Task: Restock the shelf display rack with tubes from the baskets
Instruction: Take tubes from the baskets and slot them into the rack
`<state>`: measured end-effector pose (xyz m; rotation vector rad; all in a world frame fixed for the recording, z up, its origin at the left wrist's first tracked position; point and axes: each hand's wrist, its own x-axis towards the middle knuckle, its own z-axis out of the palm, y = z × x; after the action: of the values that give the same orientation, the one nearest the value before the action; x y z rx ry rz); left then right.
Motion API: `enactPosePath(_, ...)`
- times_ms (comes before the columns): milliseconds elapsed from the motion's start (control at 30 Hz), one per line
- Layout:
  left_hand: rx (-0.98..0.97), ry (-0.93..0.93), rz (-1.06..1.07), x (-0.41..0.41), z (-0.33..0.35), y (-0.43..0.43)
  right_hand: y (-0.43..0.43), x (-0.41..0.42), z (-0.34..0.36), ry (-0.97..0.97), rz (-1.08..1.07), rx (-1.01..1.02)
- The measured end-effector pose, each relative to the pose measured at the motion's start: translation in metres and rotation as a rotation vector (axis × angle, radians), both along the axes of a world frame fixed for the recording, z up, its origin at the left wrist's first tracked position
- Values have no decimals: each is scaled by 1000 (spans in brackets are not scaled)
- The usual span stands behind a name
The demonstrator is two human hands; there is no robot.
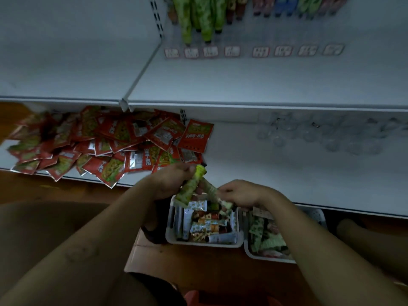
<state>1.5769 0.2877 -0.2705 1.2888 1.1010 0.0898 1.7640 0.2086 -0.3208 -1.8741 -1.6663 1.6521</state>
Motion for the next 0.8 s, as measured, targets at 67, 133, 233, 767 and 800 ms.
enactPosePath(67,58,12,-59,2,25,6,-2,3,22,49,-52,40)
enactPosePath(133,167,51,-166,5,50,11,-3,6,43,72,-76,101)
enactPosePath(233,335,55,-241,11,92,15,-6,10,78,102,-164,215)
enactPosePath(767,758,-208,-65,48,190,65,31,38,188,212,-496,641)
enactPosePath(800,776,-214,-57,51,191,70,37,42,192,182,-513,662)
